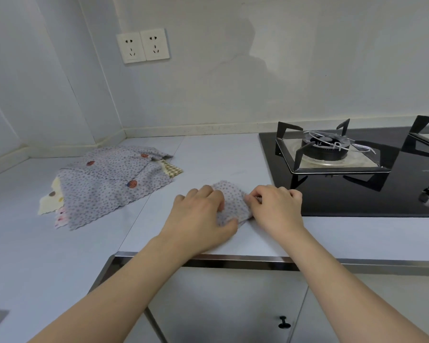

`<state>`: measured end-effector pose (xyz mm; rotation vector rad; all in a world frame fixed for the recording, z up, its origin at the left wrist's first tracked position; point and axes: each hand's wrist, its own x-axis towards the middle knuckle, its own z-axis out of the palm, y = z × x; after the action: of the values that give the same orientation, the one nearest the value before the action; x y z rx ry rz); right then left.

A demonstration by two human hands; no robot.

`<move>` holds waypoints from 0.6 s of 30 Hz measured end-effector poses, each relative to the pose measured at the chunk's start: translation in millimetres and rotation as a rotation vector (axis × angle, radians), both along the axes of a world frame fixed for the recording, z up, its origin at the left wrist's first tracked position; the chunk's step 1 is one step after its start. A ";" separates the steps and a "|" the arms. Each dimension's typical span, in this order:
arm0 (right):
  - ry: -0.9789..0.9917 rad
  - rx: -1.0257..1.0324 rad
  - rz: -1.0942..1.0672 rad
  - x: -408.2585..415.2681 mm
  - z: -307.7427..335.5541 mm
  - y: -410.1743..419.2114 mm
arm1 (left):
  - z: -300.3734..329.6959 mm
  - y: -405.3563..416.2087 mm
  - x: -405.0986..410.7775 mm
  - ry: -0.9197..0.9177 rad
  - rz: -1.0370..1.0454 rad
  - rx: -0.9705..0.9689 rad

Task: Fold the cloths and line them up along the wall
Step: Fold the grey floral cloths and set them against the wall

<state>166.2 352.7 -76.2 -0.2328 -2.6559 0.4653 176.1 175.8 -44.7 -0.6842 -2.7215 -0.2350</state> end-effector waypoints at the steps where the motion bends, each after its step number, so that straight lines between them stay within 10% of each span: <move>1: -0.004 0.001 0.005 0.4 0.0 -0.2 | -2.3 -1.1 -1.3 0.048 0.003 -0.030; 18: -0.063 0.092 -0.021 -1.9 -3.2 -4.9 | 0.7 19.5 5.7 -0.089 0.066 -0.199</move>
<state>164.4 347.8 -79.5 -0.2511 -2.7259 0.3332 181.7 195.2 -43.9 -0.6493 -2.8738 0.0228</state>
